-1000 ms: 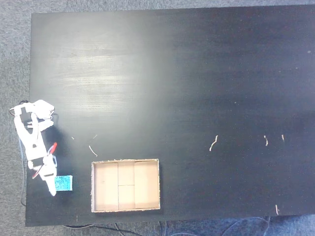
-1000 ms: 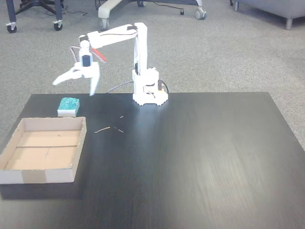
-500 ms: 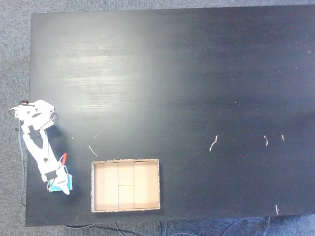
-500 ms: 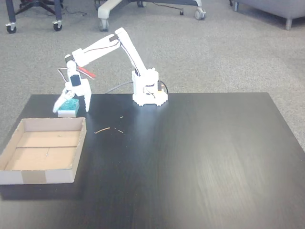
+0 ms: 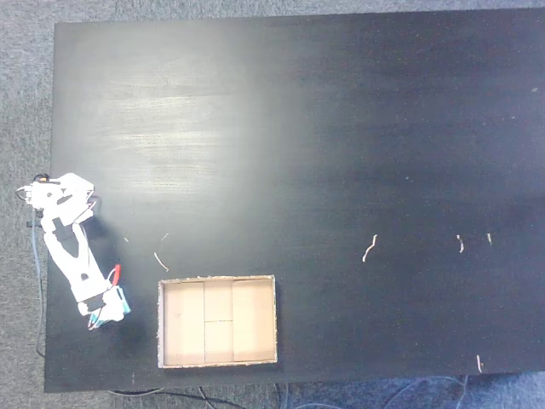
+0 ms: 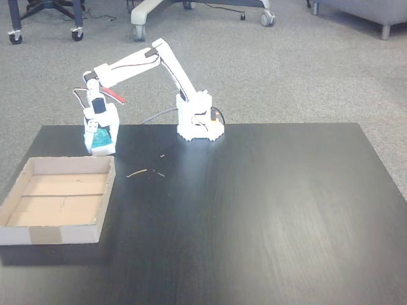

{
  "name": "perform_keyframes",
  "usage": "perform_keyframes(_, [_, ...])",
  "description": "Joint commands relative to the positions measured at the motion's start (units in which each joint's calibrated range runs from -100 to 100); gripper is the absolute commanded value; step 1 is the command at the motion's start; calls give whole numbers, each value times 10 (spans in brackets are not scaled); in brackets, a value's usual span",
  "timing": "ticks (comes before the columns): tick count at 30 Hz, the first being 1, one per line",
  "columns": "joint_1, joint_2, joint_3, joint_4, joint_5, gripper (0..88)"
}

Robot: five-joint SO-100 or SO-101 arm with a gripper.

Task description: Pick the green block and drop it in the box on the right.

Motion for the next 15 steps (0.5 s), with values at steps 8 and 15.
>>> perform_keyframes(8, [-149, -341, 78, -242, -31, 168])
perform_keyframes(15, [-172, -148, -41, -435, -19, 185])
